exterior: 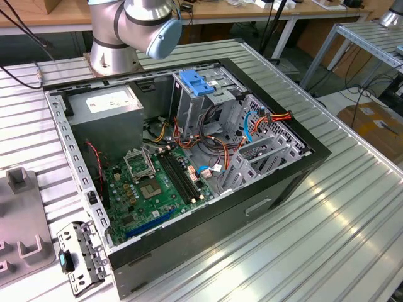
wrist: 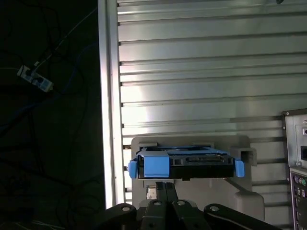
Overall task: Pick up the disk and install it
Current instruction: 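Pick up the disk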
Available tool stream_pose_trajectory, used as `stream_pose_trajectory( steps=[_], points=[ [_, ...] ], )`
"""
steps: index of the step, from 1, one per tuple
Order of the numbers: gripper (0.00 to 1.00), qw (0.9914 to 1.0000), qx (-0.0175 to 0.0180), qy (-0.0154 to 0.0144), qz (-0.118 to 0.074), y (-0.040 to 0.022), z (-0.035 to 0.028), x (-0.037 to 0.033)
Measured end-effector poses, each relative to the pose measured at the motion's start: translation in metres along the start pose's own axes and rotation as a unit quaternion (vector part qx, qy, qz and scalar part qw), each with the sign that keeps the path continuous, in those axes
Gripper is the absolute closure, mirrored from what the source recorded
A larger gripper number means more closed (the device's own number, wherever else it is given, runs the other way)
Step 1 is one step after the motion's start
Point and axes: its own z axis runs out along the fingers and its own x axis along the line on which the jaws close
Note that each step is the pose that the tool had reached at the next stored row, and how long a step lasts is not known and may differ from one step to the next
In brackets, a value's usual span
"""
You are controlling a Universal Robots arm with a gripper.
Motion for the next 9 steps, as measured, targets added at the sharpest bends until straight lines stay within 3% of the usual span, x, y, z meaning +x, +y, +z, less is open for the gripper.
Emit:
stream_pose_trajectory(
  steps=[5, 9],
  points=[
    [0.89, 1.0, 0.0, 0.0002, -0.003, 0.0, 0.0, 0.0001],
    [0.89, 0.99983, 0.0003, 0.001, -0.018, 0.0001, 0.0, 0.0001]
  ],
)
